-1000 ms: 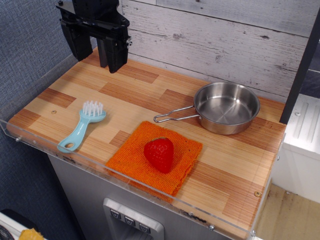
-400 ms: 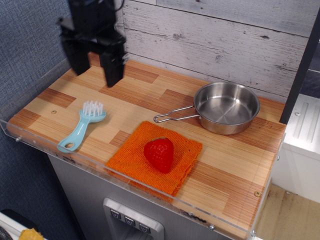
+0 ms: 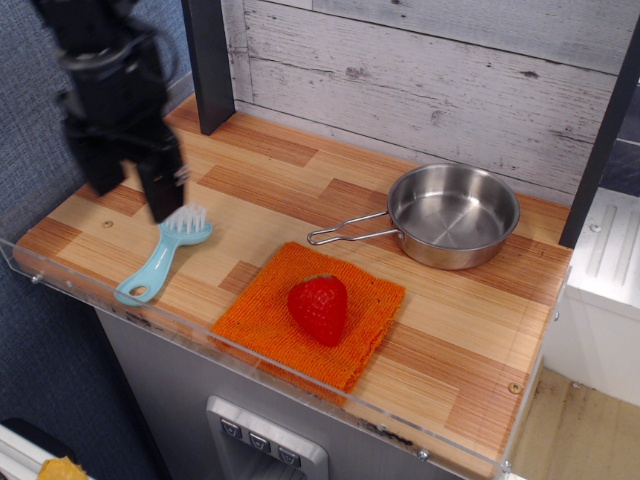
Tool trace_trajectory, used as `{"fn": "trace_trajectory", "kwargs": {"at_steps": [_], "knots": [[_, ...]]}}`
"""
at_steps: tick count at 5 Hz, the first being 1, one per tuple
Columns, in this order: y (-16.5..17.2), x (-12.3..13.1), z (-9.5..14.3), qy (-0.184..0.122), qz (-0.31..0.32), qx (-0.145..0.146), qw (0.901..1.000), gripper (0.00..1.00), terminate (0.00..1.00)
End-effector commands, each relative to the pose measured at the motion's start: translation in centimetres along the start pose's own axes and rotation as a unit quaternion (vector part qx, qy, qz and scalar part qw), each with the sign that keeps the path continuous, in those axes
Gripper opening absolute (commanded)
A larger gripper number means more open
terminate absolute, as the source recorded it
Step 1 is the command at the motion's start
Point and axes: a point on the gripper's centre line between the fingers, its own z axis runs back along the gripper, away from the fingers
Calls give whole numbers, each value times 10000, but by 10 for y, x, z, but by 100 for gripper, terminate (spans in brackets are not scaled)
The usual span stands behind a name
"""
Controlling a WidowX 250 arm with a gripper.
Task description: Put the spatula to the right of the napkin.
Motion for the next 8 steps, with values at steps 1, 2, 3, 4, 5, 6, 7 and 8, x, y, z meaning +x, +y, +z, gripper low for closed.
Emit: {"fn": "trace_trajectory", "kwargs": {"at_steps": [1, 2, 3, 4, 5, 6, 7, 8], "knots": [[-2, 5, -12, -234, 40, 141, 9996, 100, 0], [-5, 5, -29, -64, 180, 24, 9998, 100, 0], [-6, 5, -39, -20, 283, -8, 9996, 100, 0], [-13, 9, -45, 6, 310, 30, 9995, 100, 0], [-19, 11, -54, 1, 299, 9, 9996, 100, 0], [-27, 13, -68, -108, 94, -85, 9999, 100, 0], [-27, 17, -80, 141, -18, -196, 9997, 100, 0], [-22, 18, -80, 178, 24, -249, 9995, 100, 0]]}}
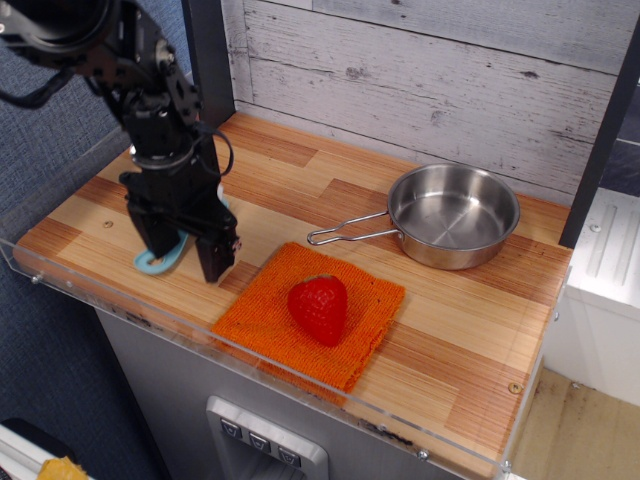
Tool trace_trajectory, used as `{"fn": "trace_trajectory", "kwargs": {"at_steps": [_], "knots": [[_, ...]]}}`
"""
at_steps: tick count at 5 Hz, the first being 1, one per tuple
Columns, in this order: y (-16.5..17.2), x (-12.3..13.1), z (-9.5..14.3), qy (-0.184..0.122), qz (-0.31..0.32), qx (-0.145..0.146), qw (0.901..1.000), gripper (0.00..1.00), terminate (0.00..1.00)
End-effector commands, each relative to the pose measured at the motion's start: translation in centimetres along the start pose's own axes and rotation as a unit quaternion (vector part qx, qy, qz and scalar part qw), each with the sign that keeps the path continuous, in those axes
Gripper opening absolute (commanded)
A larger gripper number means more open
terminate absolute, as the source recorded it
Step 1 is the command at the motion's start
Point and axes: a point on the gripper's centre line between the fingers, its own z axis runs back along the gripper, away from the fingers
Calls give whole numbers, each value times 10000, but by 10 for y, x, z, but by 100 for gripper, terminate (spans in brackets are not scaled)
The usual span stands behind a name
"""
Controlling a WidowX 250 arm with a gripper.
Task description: Put the spatula to the right of the napkin.
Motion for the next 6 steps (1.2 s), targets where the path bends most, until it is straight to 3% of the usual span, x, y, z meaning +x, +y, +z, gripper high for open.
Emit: {"fn": "trace_trajectory", "kwargs": {"at_steps": [1, 2, 3, 4, 6], "knots": [[7, -1, 13, -113, -122, -65, 9998, 100, 0], [5, -4, 31, -520, -374, -203, 9977, 100, 0], [5, -3, 54, -806, -447, -99, 9957, 100, 0], [14, 1, 58, -805, -309, -72, 9962, 100, 0], [39, 29, 42, -707, -234, -114, 9972, 100, 0]]}}
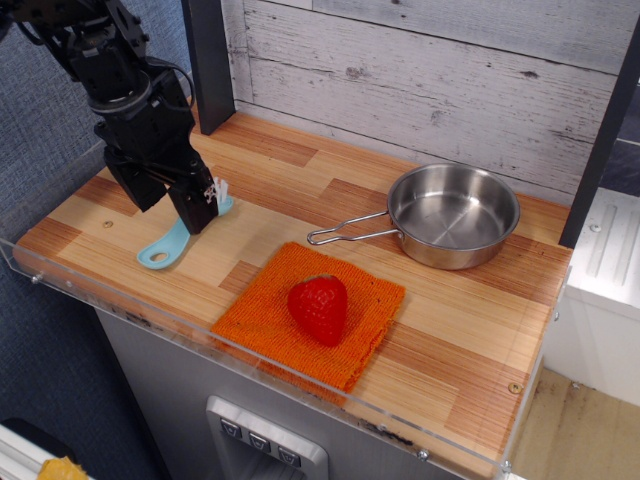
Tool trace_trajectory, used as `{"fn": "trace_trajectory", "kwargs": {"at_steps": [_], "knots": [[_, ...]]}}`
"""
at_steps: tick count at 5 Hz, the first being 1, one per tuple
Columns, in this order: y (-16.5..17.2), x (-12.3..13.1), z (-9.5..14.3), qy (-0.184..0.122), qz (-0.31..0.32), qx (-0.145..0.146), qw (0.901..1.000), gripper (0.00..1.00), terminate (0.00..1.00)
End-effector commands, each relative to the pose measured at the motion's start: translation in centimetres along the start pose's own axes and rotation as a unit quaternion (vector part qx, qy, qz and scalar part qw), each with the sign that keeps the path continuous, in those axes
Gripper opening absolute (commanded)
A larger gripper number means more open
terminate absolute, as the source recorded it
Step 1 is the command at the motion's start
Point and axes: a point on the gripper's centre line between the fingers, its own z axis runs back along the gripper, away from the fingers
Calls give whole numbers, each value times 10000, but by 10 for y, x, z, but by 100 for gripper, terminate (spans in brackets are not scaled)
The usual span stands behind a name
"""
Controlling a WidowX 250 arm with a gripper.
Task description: Put the spatula to the right of the napkin.
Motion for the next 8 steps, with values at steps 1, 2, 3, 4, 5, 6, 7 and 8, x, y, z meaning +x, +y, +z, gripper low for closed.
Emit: {"fn": "trace_trajectory", "kwargs": {"at_steps": [1, 2, 3, 4, 5, 6, 7, 8], "knots": [[19, 18, -12, 155, -15, 84, 9998, 100, 0], [17, 19, -24, 323, -40, -7, 9995, 100, 0], [13, 17, -36, 473, 46, -151, 9988, 100, 0], [11, 15, -40, 541, 127, -228, 9982, 0, 0], [12, 18, -31, 463, 246, -248, 9983, 0, 0], [7, 23, -5, 264, 484, -292, 9981, 0, 0], [-7, 37, 34, 319, 732, -283, 9964, 0, 0], [-48, 63, 78, 397, 774, 284, 9958, 0, 0]]}}
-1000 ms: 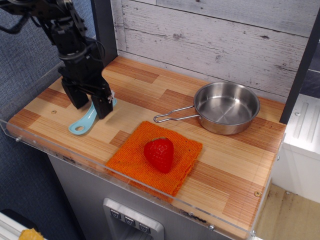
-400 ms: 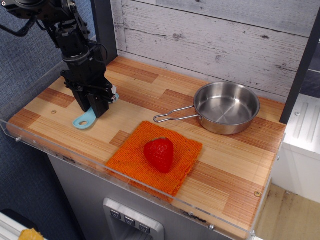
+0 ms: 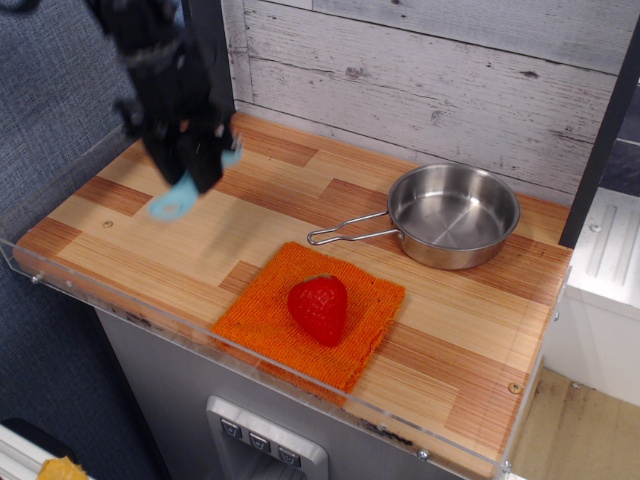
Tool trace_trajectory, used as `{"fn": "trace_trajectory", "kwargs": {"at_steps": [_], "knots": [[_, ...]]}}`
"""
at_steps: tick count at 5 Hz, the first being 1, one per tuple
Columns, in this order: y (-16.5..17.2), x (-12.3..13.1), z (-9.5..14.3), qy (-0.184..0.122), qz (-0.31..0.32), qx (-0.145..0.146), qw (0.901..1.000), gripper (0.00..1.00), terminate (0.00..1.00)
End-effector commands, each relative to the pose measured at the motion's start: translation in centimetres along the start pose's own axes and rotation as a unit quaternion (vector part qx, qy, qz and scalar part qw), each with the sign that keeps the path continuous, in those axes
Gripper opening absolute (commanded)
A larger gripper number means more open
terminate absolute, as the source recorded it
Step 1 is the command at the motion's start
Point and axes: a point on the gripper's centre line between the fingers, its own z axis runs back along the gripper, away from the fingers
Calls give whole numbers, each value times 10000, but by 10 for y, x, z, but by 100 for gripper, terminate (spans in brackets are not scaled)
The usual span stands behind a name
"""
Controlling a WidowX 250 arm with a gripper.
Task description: Put the spatula to the right of the napkin.
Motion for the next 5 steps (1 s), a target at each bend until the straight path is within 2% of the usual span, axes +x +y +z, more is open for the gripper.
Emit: {"fn": "trace_trajectory", "kwargs": {"at_steps": [1, 2, 3, 4, 5], "knots": [[-99, 21, 70, -119, -419, 677, 9968, 0, 0], [-150, 3, 57, -105, -644, 1055, 9923, 0, 0], [-191, -19, 37, -178, -487, 986, 9938, 0, 0], [-204, -35, 18, -321, -350, 720, 9963, 0, 0], [-208, -49, -7, -518, -391, 275, 9975, 0, 0]]}}
